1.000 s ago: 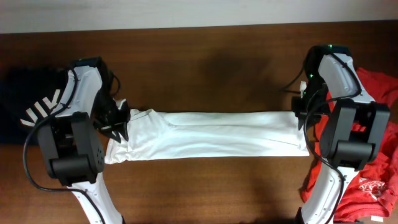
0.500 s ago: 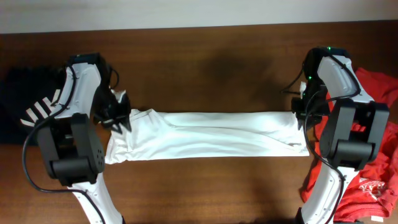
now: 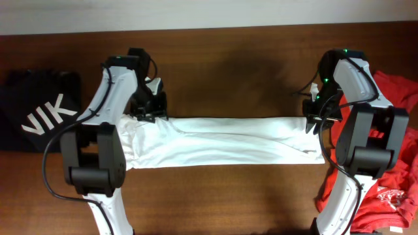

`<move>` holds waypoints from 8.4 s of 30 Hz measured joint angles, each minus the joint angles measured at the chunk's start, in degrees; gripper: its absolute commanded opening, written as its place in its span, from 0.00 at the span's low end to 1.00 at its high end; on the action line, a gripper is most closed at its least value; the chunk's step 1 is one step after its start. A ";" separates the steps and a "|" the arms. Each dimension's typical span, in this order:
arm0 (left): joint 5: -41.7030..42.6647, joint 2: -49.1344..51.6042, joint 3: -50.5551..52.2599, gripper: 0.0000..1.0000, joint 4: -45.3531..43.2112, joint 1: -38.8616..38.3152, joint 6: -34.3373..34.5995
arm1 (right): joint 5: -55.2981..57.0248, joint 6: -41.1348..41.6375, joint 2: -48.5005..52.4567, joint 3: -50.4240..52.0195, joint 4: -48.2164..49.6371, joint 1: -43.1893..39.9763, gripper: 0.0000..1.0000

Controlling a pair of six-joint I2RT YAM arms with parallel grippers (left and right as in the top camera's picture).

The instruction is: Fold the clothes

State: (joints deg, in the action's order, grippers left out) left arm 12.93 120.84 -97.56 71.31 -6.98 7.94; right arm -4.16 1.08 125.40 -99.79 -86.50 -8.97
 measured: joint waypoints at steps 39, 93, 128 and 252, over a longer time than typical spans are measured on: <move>14.38 0.00 5.09 0.25 -4.76 -3.96 -8.24 | -0.02 -0.31 0.00 0.00 0.44 0.00 0.25; -4.35 -19.30 23.26 0.13 -15.58 -0.09 4.26 | -0.02 -0.28 0.00 0.00 0.63 0.00 0.26; -11.23 -26.77 32.39 0.37 -24.98 9.07 4.55 | -4.94 -10.97 -0.09 0.63 1.64 -5.25 0.45; -10.75 -27.63 31.95 0.46 -22.86 10.05 4.57 | -9.07 6.23 -3.21 -0.28 15.28 39.15 0.07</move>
State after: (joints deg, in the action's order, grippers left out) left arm 2.17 93.21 -65.60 48.45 3.07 12.51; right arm -13.23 7.31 122.19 -100.07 -71.22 30.17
